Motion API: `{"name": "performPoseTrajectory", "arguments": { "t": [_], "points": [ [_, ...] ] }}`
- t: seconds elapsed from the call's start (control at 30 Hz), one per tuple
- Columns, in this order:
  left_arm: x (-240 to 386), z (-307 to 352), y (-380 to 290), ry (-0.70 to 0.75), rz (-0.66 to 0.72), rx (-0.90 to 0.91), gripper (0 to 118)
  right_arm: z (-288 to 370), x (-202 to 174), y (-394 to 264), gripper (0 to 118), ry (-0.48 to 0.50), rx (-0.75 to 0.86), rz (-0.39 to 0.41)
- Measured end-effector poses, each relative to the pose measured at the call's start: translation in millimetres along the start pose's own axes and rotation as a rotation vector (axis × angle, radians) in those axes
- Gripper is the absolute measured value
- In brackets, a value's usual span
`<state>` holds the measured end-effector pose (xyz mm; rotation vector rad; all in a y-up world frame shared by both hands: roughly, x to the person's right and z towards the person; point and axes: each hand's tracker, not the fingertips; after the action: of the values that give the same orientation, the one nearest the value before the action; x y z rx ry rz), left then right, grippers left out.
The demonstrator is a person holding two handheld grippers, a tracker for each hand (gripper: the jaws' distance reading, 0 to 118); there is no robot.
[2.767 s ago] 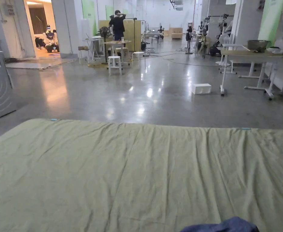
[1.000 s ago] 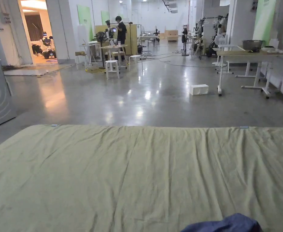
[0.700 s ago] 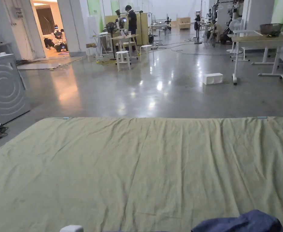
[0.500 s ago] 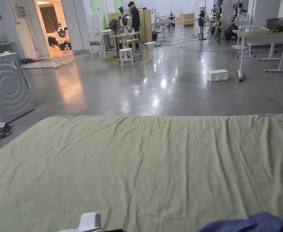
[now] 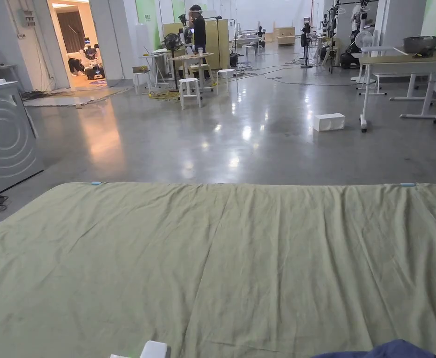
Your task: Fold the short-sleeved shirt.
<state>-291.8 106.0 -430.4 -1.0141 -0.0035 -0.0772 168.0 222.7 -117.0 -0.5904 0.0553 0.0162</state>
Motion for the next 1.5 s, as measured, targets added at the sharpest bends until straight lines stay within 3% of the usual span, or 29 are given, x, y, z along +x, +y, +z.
{"name": "performPoseTrajectory", "arguments": {
  "t": [0.03, 0.1, 0.23, 0.3, 0.33, 0.43, 0.53, 0.6, 0.63, 0.67, 0.77, 0.87, 0.97, 1.03, 1.1, 1.17, 1.23, 1.33, 1.5],
  "points": [
    [4.9, -0.7, 2.9, 0.016, -0.017, -0.009, 22, -1.6, 0.1, -0.2, 0, 0.0, -0.003, -0.002],
    [13.1, -3.5, 5.4, 0.013, -0.038, -0.021, 11, -4.4, 0.1, 1.2, 0, 0.002, -0.007, -0.014],
    [27.6, -15.3, 3.7, 0.061, -0.182, -0.059, 8, -12.6, 7.6, 11.0, 1, 0.044, -0.003, -0.082],
    [32.0, -20.4, 7.5, 0.071, -0.252, -0.088, 8, -23.8, 13.8, 21.9, 18, 0.05, 0.0, -0.09],
    [33.3, -23.2, 11.6, 0.069, -0.259, -0.115, 7, -33.2, 18.1, 29.2, 35, 0.055, 0.001, -0.089],
    [31.3, -28.3, 26.5, 0.053, -0.231, -0.185, 7, -70.9, 30.1, 58.8, 47, 0.077, -0.008, -0.049],
    [24.4, -32.0, 37.3, 0.013, -0.211, -0.233, 7, -128.2, 46.5, 89.2, 76, 0.096, 0.011, -0.016],
    [17.7, -33.4, 42.8, -0.014, -0.189, -0.252, 7, -178.3, 57.2, 110.2, 79, 0.102, -0.052, -0.029],
    [15.4, -34.7, 45.0, -0.025, -0.177, -0.261, 7, -202.3, 59.7, 118.5, 90, 0.069, -0.108, -0.027],
    [12.1, -36.7, 46.5, -0.035, -0.164, -0.271, 7, -226.4, 61.5, 126.2, 91, 0.048, -0.13, -0.013],
    [8.2, -40.5, 52.5, -0.059, -0.158, -0.3, 7, -295.8, 74.4, 141.7, 91, 0.092, -0.22, -0.094],
    [5.2, -41.7, 56.5, -0.079, -0.126, -0.328, 7, -351.7, 84.6, 154.0, 91, 0.06, -0.299, -0.197],
    [-0.6, -44.8, 60.0, -0.104, -0.109, -0.348, 7, -386.1, 90.4, 161.6, 88, 0.021, -0.31, -0.235],
    [-4.5, -45.8, 61.6, -0.121, -0.099, -0.355, 7, -401.3, 89.4, 163.1, 85, 0.048, -0.347, -0.239],
    [-7.7, -46.5, 60.4, -0.137, -0.092, -0.355, 7, -410.8, 84.0, 160.4, 76, 0.096, -0.423, -0.203],
    [-10.2, -46.1, 59.0, -0.147, -0.078, -0.35, 7, -415.4, 75.1, 154.3, 57, 0.088, -0.451, -0.127],
    [-8.5, -45.5, 56.8, -0.146, -0.075, -0.342, 7, -415.1, 67.5, 150.6, 28, 0.096, -0.442, -0.064],
    [-4.0, -43.9, 55.3, -0.131, -0.085, -0.335, 7, -412.6, 61.3, 146.7, 8, 0.123, -0.456, -0.082],
    [-4.1, -42.4, 52.9, -0.123, -0.088, -0.324, 7, -408.0, 65.9, 147.0, 5, 0.137, -0.441, -0.167]
  ]
}}
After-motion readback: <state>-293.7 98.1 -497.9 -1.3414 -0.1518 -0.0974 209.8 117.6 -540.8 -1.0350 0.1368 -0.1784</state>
